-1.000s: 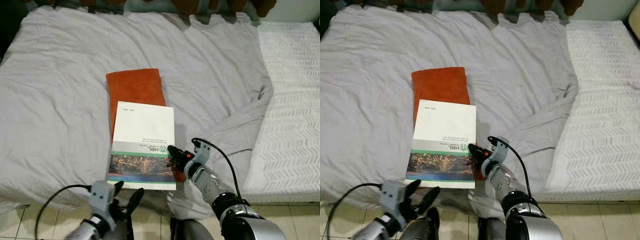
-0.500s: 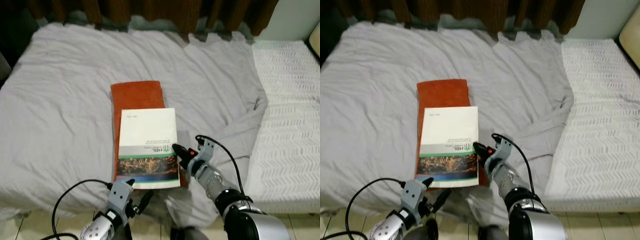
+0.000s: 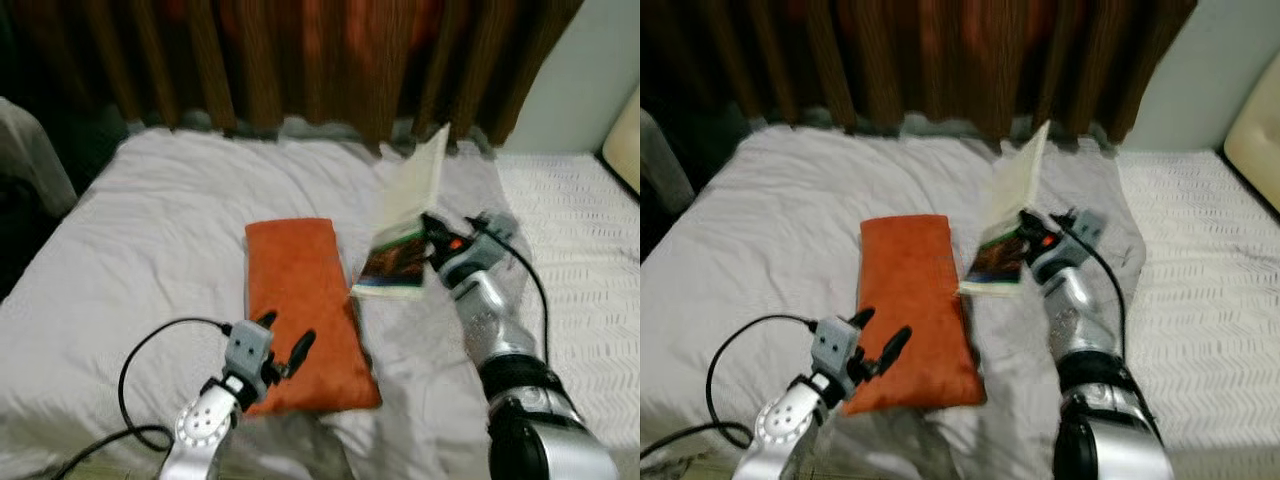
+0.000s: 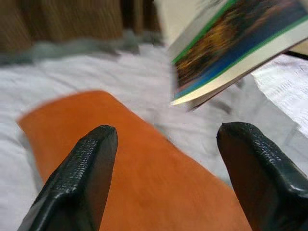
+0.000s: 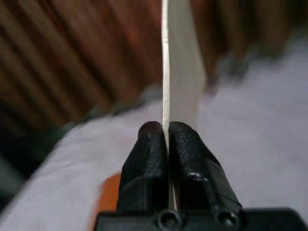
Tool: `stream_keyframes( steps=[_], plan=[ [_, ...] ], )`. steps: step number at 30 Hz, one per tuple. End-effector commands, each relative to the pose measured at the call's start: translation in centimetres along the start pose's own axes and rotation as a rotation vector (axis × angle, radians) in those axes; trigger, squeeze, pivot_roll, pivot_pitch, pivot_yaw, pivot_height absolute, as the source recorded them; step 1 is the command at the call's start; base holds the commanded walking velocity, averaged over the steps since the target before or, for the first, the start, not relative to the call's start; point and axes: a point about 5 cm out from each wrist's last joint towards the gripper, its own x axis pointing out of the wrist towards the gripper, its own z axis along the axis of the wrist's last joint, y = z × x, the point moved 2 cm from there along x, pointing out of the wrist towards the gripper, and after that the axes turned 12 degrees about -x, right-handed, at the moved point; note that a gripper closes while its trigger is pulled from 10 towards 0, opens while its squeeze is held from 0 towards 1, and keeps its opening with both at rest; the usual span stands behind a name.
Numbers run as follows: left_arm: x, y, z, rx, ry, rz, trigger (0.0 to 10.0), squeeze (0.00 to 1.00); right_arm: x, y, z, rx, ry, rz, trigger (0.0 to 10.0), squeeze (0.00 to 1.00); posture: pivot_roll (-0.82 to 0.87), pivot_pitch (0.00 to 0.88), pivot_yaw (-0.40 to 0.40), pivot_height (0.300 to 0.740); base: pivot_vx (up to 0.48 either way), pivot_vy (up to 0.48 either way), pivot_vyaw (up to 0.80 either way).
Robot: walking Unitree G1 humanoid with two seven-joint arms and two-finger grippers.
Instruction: Clean up the room
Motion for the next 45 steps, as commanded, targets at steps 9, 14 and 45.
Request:
stream_keyframes(
  steps=[9,14,45],
  plan=[
    [0.1,2.2,3.2,0.017,-0.073,0.125,10.0,0.0,-7.1,-2.4,-2.3,-0.418,0.009,-0.141,0.0,0.0,0.05,0.0,-0.06,0.74,0.0,0.0,0.0],
    [-0.3,2.5,4.9,0.012,-0.112,0.151,10.0,0.0,-12.5,-3.8,-7.0,-0.487,0.212,-0.206,0.0,0.0,0.07,0.0,-0.052,0.74,0.0,0.0,0.0],
    [-2.2,1.4,-0.2,-0.175,0.061,0.112,10.0,0.0,-16.4,-4.3,-9.2,-0.581,0.381,-0.185,0.0,0.0,0.0,0.0,-0.059,0.74,0.246,-0.333,0.0]
  ],
)
